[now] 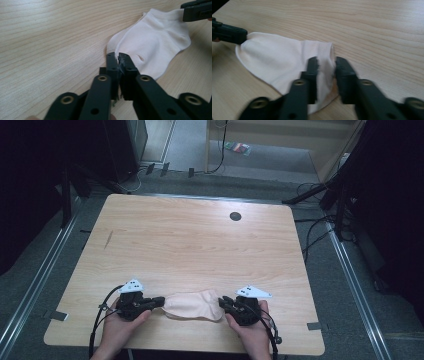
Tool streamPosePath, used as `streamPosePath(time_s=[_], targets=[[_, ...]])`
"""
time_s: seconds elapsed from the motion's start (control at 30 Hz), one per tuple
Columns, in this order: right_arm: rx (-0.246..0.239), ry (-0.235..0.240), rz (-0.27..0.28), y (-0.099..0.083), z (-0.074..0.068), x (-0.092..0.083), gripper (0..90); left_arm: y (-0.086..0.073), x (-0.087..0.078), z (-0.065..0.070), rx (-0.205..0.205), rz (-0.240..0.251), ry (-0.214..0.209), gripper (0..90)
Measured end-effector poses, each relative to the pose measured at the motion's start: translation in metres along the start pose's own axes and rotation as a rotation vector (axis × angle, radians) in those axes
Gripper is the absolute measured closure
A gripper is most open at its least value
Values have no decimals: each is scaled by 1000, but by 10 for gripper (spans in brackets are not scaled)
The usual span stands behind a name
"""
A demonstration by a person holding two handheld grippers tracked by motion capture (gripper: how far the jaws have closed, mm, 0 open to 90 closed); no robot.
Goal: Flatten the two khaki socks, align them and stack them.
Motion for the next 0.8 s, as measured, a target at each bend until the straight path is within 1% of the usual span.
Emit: streamPosePath(time_s=[0.03, 0.07, 0.1, 0.13, 0.17, 0.2, 0.23, 0.27, 0.3, 0.33, 0.37, 0.4, 0.43, 0.5, 0.53, 0.57, 0.63, 0.67, 0.7, 0.73, 0.77, 0.8], targets=[[2, -25, 16, 0, 2, 0, 656, 2, -1, 1, -1, 24, -6, 762], [14, -22, 33, 1, 2, -2, 654, 2, -1, 1, -1, 24, -6, 724], [14, -22, 33, 1, 2, -2, 654, 4, -3, 1, -3, 42, -4, 724], [19, -26, 84, 6, 2, -8, 656, 6, -5, 0, -10, 65, -2, 679], [19, -26, 84, 6, 2, -8, 656, 8, -7, -1, -18, 89, -5, 679], [27, -25, 105, 9, 1, -11, 674, 10, -10, -1, -26, 120, -8, 685], [40, -13, 137, 10, -3, -16, 747, 13, -14, 2, -37, 159, -26, 749], [54, 3, 143, 9, -7, -16, 784, 13, -14, 2, -37, 159, -26, 783], [54, 3, 143, 9, -7, -16, 784, 15, -14, 3, -34, 168, -36, 783], [54, 54, 131, 7, -22, -12, 863, 17, -10, 6, -25, 153, -49, 848], [54, 54, 131, 7, -22, -12, 863, 17, -10, 6, -25, 153, -49, 866], [42, 84, 118, 5, -32, -8, 890, 17, -6, 6, -17, 130, -43, 866], [18, 115, 100, 3, -42, -1, 900, 17, -2, 6, -22, 118, -35, 880], [-5, 188, 61, -3, -67, 15, 900, 17, 1, 8, -23, 111, -47, 885], [-11, 203, 53, -4, -74, 20, 900, 17, 1, 10, -15, 114, -53, 889], [-34, 220, 46, -6, -85, 29, 900, 16, 1, 11, -9, 112, -62, 897], [-60, 238, 38, -8, -97, 39, 900, 17, 1, 12, -10, 109, -76, 900], [-87, 234, 37, -13, -106, 53, 900, 16, 2, 11, -23, 103, -87, 900], [-87, 234, 37, -13, -106, 53, 900, 16, 3, 10, -19, 95, -84, 900], [-99, 231, 26, -17, -110, 62, 900, 15, 4, 9, -17, 86, -72, 900], [-99, 231, 26, -17, -110, 62, 900, 14, 7, 8, -13, 72, -61, 900], [-106, 232, 18, -20, -112, 66, 900, 11, 11, 6, -18, 48, -46, 900]])
Point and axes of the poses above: each handheld gripper's, and its own axes: x roughly forward along the jaws, y roughly out of its top, z roughly to its right, the point moved 4 cm from there along x, roughly forward along the jaws, and after that the axes turned 11 degrees about z, right-handed, at the moved point
